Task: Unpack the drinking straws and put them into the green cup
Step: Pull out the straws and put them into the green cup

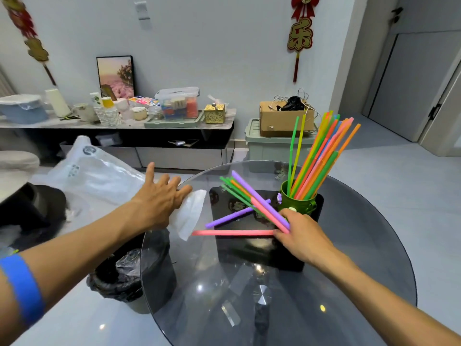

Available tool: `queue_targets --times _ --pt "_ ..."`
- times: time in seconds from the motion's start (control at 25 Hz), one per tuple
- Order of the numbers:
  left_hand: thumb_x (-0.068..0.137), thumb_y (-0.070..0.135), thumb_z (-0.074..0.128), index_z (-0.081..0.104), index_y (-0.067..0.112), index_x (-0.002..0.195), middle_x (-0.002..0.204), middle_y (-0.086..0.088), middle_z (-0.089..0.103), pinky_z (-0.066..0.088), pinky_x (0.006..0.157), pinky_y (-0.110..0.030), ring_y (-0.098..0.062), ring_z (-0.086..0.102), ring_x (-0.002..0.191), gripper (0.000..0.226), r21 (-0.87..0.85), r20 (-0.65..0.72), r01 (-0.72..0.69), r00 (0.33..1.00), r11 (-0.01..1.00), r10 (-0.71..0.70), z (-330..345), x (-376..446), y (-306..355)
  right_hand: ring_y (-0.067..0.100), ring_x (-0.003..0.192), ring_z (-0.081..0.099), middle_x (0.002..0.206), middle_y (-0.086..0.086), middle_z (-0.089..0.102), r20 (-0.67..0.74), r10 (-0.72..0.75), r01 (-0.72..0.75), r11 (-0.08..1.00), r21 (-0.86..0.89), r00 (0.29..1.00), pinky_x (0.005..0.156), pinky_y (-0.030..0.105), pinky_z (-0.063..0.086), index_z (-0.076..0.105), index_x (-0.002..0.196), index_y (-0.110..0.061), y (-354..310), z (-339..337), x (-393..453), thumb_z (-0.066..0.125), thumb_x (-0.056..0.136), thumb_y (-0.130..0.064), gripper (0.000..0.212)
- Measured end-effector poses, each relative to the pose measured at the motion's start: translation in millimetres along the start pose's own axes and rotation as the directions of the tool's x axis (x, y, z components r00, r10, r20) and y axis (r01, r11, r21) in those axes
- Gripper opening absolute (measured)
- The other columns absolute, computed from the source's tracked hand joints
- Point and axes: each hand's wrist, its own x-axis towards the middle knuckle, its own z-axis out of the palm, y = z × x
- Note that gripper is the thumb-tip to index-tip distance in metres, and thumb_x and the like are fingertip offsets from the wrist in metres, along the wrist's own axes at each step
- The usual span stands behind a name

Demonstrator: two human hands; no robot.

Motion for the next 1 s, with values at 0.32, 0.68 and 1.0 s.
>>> queue_targets --times 0.32,0.68,1.0 --pt "0.067 0.027 0.068 0.033 0.020 0.131 0.120 -0.010 0.047 0.020 0.107 -0.069 -0.033 0.049 0.117 0.074 -0.193 0.060 0.233 0.972 0.953 -0.225 -13.6 25.5 -34.8 0.023 0.074 0.055 0.081 -0.003 0.056 0.102 -0.062 0.074 0.990 -0.116 0.993 0.052 0.029 0.034 0.051 0.087 -0.027 -8.0 21.0 9.3 0.059 0.089 -0.030 0.009" --pt "0.064 0.042 0.087 0.015 0.015 0.151 0.149 -0.013 0.040 0.037 0.109 -0.047 -0.033 0.045 0.131 0.116 -0.790 0.027 -0.079 0.986 0.607 0.164 -49.8 129.9 64.3 0.024 0.074 0.057 0.079 -0.005 0.055 0.183 -0.145 0.178 0.968 -0.177 0.972 0.062 0.034 0.047 0.048 0.092 -0.030 1.6 15.0 -7.7 0.059 0.088 -0.040 0.016" --pt "0.091 0.052 0.055 0.069 0.021 0.106 0.103 0.000 0.068 0.049 0.081 -0.035 -0.017 0.061 0.098 0.038 -0.875 -0.356 -0.314 0.933 0.369 -0.050 -20.2 90.8 64.8 0.027 0.083 0.059 0.093 -0.001 0.063 0.257 -0.282 0.351 0.894 -0.279 0.924 0.063 0.036 0.044 0.037 0.090 -0.029 3.8 1.7 -1.5 0.054 0.091 -0.052 0.029"
